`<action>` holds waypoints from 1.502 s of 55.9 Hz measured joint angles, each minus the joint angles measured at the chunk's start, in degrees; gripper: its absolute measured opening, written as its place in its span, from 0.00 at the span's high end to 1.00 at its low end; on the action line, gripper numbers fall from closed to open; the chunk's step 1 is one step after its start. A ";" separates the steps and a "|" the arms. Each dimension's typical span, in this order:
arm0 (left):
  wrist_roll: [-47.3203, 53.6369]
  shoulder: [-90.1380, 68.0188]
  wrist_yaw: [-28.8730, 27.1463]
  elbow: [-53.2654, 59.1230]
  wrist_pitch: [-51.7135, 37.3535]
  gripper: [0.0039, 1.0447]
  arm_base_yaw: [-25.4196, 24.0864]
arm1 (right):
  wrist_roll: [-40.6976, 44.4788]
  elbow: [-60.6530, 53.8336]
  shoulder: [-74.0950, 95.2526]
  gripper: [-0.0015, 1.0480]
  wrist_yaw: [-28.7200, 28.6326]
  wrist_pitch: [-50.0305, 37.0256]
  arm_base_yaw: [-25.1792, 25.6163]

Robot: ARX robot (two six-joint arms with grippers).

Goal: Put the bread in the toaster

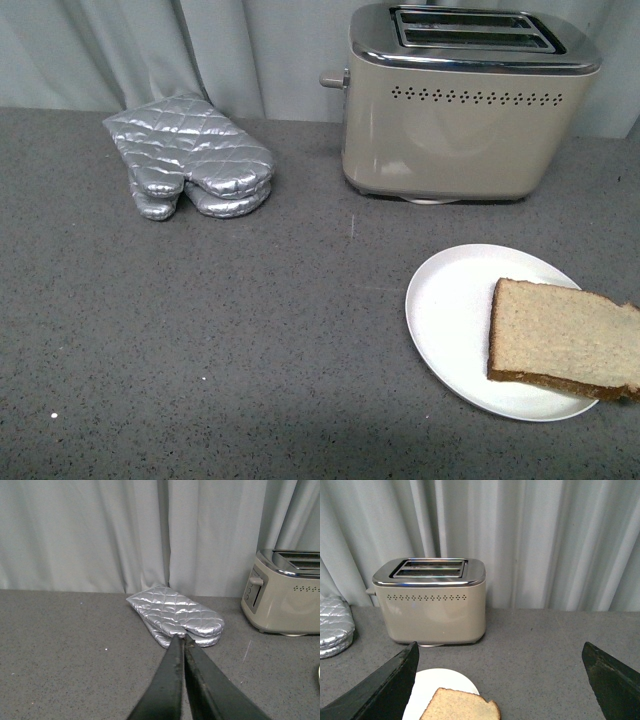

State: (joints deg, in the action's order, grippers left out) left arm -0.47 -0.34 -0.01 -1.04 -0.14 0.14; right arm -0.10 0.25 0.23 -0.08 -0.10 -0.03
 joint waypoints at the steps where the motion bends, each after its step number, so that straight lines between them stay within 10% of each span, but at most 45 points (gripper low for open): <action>1: 0.02 0.00 0.00 0.00 0.00 0.92 0.00 | 0.00 0.00 0.00 0.09 0.00 0.00 0.00; 11: 0.02 0.04 0.00 0.00 0.02 0.61 0.00 | 5.66 3.04 10.99 0.09 2.99 2.67 1.09; 28: 0.07 0.09 -0.02 0.00 0.02 0.04 0.00 | 1.99 17.86 67.76 0.09 -12.70 -15.39 12.55; 73: 0.13 0.09 0.00 0.00 0.02 0.06 0.00 | -9.38 40.70 111.71 0.10 -26.14 -3.41 11.58; 84: 0.13 0.09 0.00 0.00 0.02 0.06 0.00 | -12.24 41.99 112.87 0.37 -25.62 -3.02 11.17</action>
State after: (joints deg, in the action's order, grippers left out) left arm -0.34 -0.25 -0.01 -1.04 -0.12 0.14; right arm -12.34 42.24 113.10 -25.69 -3.11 11.14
